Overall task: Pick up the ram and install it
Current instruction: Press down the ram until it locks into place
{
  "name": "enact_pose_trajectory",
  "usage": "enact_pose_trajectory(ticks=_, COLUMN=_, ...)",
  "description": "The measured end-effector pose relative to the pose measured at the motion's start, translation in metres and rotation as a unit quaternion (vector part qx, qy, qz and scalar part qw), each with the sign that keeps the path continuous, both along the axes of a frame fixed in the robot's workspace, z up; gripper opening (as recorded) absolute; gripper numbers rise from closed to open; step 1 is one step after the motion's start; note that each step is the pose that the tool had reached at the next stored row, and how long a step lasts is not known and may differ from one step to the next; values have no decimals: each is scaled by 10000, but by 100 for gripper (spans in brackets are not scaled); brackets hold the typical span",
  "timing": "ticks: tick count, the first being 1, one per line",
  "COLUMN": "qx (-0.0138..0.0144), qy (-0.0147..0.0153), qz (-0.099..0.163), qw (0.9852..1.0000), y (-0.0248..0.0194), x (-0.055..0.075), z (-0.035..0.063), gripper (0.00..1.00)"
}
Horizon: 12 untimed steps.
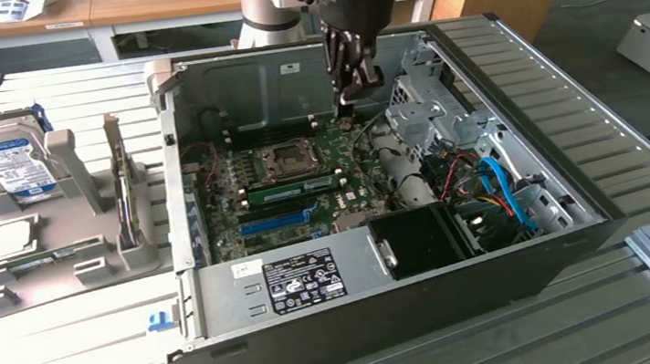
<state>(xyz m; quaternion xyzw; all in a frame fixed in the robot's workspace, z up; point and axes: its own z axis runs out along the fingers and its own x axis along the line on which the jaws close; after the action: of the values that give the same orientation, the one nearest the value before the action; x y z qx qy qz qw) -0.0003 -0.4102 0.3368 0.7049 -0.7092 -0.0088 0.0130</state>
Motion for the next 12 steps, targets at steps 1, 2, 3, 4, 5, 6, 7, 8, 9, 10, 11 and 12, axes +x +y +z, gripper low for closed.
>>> enact_pose_trajectory(ticks=1, qx=0, qy=0, qz=0, qw=10000, y=0, x=0, z=-9, gripper=10)
enact_pose_trajectory(ticks=2, qx=0, qy=0, qz=0, qw=10000, y=0, x=0, z=-18, gripper=10)
enact_pose_trajectory(ticks=3, qx=0, qy=0, qz=0, qw=10000, y=0, x=0, z=-27, gripper=10)
enact_pose_trajectory(ticks=4, qx=0, qy=0, qz=0, qw=10000, y=0, x=0, z=-36, gripper=10)
enact_pose_trajectory(ticks=5, qx=0, qy=0, qz=0, qw=10000, y=0, x=0, z=-46, gripper=10)
enact_pose_trajectory(ticks=6, qx=0, qy=0, qz=0, qw=10000, y=0, x=0, z=-56, gripper=10)
enact_pose_trajectory(ticks=7, qx=0, qy=0, qz=0, qw=10000, y=0, x=0, z=-65, gripper=10)
enact_pose_trajectory(ticks=8, qx=0, qy=0, qz=0, qw=10000, y=0, x=0, z=-109, gripper=10)
enact_pose_trajectory(ticks=9, qx=-1, qy=0, qz=0, qw=10000, y=0, x=0, z=-128, gripper=10)
enact_pose_trajectory(ticks=10, qx=-4, qy=0, qz=0, qw=10000, y=0, x=0, z=-149, gripper=10)
enact_pose_trajectory(ticks=11, qx=-4, qy=0, qz=0, qw=10000, y=0, x=0, z=-207, gripper=10)
enact_pose_trajectory(ticks=12, qx=-4, qy=0, qz=0, qw=10000, y=0, x=0, z=-220, gripper=10)
